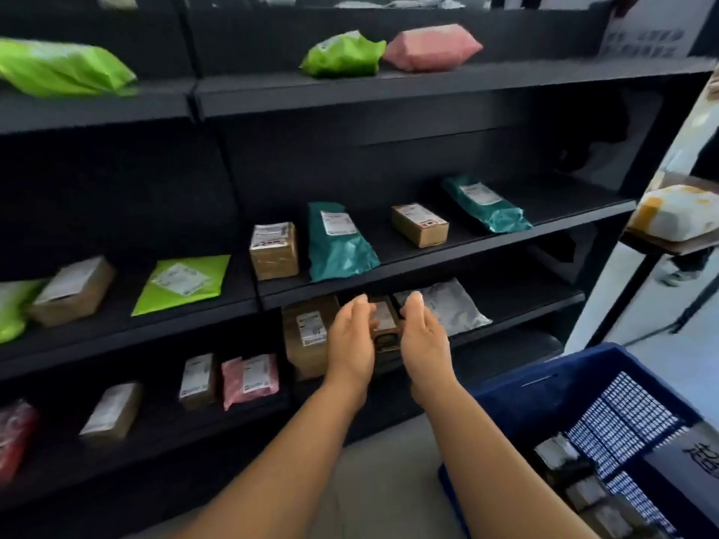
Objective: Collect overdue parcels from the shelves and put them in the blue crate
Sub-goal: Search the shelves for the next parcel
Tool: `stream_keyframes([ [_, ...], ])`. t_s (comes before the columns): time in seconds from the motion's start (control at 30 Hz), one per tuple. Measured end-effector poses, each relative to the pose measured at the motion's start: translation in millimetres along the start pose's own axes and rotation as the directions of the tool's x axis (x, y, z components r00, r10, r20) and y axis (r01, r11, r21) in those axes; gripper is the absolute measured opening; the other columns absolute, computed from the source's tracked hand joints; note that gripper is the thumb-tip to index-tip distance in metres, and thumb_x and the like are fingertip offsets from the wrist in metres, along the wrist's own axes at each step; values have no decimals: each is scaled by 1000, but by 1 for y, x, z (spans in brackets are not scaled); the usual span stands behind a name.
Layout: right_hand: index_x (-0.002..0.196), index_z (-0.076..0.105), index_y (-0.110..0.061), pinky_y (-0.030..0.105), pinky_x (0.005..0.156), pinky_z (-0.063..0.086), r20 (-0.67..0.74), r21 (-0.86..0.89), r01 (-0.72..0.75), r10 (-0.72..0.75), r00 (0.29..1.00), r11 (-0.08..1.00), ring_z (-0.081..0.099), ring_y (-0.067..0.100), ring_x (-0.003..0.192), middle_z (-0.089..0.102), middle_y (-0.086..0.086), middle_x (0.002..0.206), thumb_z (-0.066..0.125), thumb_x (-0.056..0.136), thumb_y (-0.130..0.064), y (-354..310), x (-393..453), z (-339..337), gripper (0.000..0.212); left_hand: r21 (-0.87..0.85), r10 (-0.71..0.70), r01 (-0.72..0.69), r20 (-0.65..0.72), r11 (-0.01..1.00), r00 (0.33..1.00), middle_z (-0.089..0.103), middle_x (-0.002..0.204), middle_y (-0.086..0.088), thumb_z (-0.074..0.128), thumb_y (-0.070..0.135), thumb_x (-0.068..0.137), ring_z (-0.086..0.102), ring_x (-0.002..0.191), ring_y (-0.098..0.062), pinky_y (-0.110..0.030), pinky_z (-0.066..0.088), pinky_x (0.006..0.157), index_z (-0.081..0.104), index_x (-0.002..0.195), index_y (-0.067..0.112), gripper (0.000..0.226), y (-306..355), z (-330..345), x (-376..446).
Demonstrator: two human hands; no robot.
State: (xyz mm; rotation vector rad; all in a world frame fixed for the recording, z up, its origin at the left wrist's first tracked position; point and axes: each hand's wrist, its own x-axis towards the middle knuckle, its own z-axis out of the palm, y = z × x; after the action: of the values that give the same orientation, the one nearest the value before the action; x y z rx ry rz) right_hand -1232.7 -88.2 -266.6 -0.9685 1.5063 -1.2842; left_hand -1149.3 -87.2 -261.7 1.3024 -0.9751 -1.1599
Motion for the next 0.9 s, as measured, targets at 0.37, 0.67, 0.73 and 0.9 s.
stream_keyframes([
  [0.37,90,57,-24,28,82,36,280,10,54,-54,958,999,52,3,84,56,-12,89,33,101,-48,-21,-74,193,35,-60,47,-65,-255,996,966,63,114,7,40,32,101,59,106,-8,-32,43,98,58,100,30,17,34,-208,-7],
  [0.67,131,56,-16,31,93,37,474,-48,92,-58,879,995,53,17,117,58,-1,128,31,99,-55,-28,-111,312,56,-35,75,-106,-485,994,871,61,113,10,39,37,100,59,105,-7,-35,42,102,53,93,39,16,49,-328,-9],
  [0.73,122,57,-19,31,90,36,516,-41,87,-54,855,995,53,15,110,57,-4,119,32,99,-55,-28,-116,339,50,-41,70,-108,-529,993,846,61,111,11,39,38,100,58,105,-6,-35,42,102,53,94,39,16,49,-353,-6],
  [0.9,115,56,-20,30,85,35,604,-29,104,-65,794,994,53,13,104,57,-5,110,32,100,-51,-28,-124,409,42,-35,67,-111,-606,993,792,60,113,11,38,37,100,58,106,-6,-34,42,99,53,93,38,17,49,-413,12],
])
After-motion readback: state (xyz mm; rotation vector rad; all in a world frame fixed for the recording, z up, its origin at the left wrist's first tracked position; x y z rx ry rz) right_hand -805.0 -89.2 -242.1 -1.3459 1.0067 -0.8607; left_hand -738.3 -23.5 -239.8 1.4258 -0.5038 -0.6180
